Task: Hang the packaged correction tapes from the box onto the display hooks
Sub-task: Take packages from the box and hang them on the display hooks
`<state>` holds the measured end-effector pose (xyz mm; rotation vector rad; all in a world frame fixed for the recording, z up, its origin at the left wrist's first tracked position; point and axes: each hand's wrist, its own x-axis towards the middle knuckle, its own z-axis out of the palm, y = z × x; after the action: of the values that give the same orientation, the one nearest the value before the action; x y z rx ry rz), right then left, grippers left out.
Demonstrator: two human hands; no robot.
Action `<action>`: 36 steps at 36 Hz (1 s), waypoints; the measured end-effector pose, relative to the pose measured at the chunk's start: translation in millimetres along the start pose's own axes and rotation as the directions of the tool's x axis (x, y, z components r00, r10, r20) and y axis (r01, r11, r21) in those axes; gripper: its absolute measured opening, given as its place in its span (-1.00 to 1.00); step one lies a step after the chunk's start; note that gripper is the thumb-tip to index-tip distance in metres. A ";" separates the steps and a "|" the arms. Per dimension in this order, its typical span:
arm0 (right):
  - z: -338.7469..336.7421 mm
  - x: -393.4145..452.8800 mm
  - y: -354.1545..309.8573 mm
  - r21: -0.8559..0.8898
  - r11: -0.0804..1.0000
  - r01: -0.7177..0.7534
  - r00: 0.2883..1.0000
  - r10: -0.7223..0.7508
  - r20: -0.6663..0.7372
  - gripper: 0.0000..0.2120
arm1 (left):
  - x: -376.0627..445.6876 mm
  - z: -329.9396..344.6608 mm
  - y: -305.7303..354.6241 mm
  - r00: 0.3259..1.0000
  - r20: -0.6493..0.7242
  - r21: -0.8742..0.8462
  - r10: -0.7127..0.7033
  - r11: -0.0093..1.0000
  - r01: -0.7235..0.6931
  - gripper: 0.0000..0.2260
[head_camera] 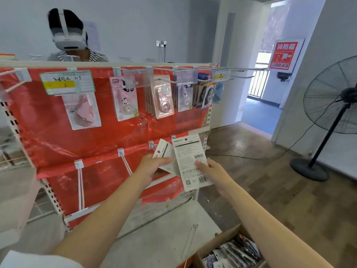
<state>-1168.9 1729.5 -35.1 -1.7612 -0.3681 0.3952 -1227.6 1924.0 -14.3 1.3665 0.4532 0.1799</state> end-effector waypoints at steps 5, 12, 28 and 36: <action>0.7 3.5 1.5 -0.130 0.990 0.054 0.998 -0.048 0.050 -0.82 | 3.6 -5.4 6.1 0.996 0.074 0.104 -0.054 0.994 0.046 -0.85; 6.0 5.3 6.6 -0.074 0.997 0.026 0.994 -0.018 0.107 -0.76 | -0.9 -3.8 7.6 0.987 0.137 0.087 -0.085 0.994 0.073 -0.91; 40.7 0.8 -14.1 -0.412 0.896 0.165 0.970 -0.222 -0.095 -0.63 | -11.5 33.5 -21.3 0.939 0.343 0.230 0.027 0.967 -0.112 -0.51; 33.9 -2.3 -20.1 -0.057 0.986 0.155 0.961 -0.138 0.238 -0.65 | -11.1 14.9 -3.5 0.945 0.323 -0.040 -0.042 0.998 0.058 -0.78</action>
<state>-1187.0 1762.2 -22.5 -1.7509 -0.6855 0.4890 -1231.9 1905.6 -13.5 1.3053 0.2063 -0.0749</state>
